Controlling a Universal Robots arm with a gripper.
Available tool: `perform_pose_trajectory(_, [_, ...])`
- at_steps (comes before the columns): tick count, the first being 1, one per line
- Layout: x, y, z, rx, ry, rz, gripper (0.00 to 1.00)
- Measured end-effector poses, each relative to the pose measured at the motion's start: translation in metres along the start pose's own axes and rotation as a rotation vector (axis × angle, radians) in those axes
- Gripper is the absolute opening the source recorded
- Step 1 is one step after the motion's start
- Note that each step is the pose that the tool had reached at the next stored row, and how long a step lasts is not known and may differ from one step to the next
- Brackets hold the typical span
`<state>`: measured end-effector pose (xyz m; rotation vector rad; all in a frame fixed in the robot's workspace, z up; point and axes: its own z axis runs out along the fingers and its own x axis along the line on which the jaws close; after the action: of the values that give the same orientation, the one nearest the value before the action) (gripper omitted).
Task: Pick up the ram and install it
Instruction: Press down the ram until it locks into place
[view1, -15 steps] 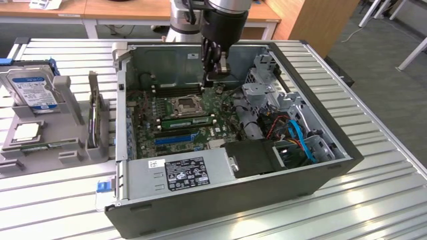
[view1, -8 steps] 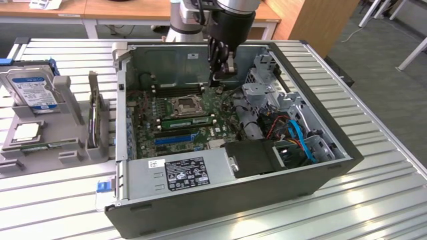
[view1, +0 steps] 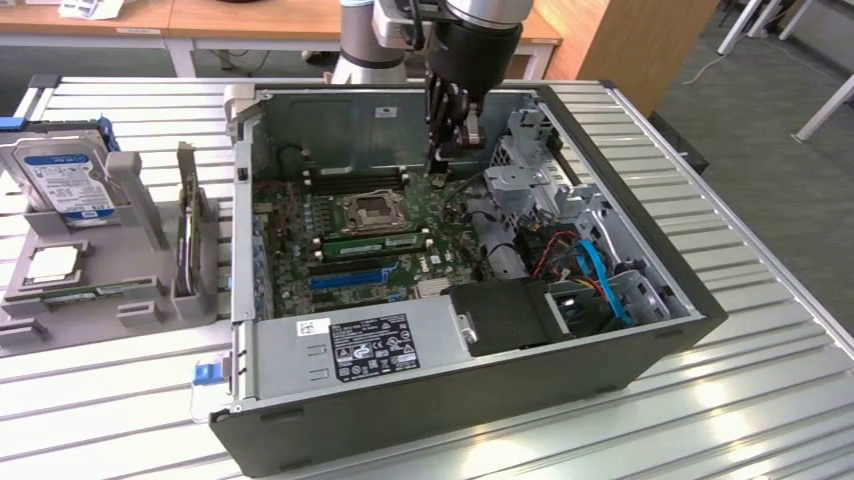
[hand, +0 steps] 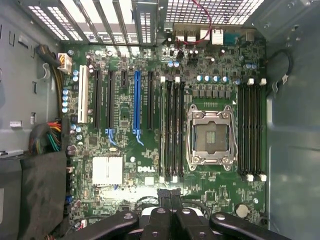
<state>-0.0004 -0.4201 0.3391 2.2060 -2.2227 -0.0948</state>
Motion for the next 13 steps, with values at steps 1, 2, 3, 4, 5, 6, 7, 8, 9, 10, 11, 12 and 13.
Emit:
perform_pose_trajectory(1, [0.0,0.0,0.0,-0.0001,0.0001,0.0,0.1])
perform_pose_trajectory(2, [0.0,0.0,-0.0001,0.0,0.0001,0.0,0.1])
perform_pose_trajectory(3, [0.0,0.0,-0.0001,0.0,0.0001,0.0,0.1])
perform_pose_trajectory(4, [0.0,0.0,0.0,0.0,0.0001,0.0,0.1])
perform_pose_trajectory(5, [0.0001,0.0,0.0001,0.0,0.0001,0.0,0.1])
perform_pose_trajectory(6, [0.0,0.0,0.0007,0.0,-0.0007,0.0,0.1])
perform_pose_trajectory(7, [0.0001,0.0,0.0014,0.0,-0.001,0.0,0.1])
perform_pose_trajectory(8, [0.0001,-0.0001,0.0023,0.0,-0.0011,0.0,0.1])
perform_pose_trajectory(9, [0.0001,-0.0001,0.0032,0.0,-0.0011,0.0,0.1])
perform_pose_trajectory(10, [0.0002,-0.0002,0.0041,0.0,-0.0012,0.0,0.1])
perform_pose_trajectory(11, [0.0002,-0.0002,0.0052,0.0,-0.0012,0.0,0.1])
perform_pose_trajectory(12, [0.0003,-0.0003,0.0062,0.0,-0.0011,0.0,0.1])
perform_pose_trajectory(13, [0.0003,-0.0004,0.0074,-0.0001,-0.0012,0.0,0.1])
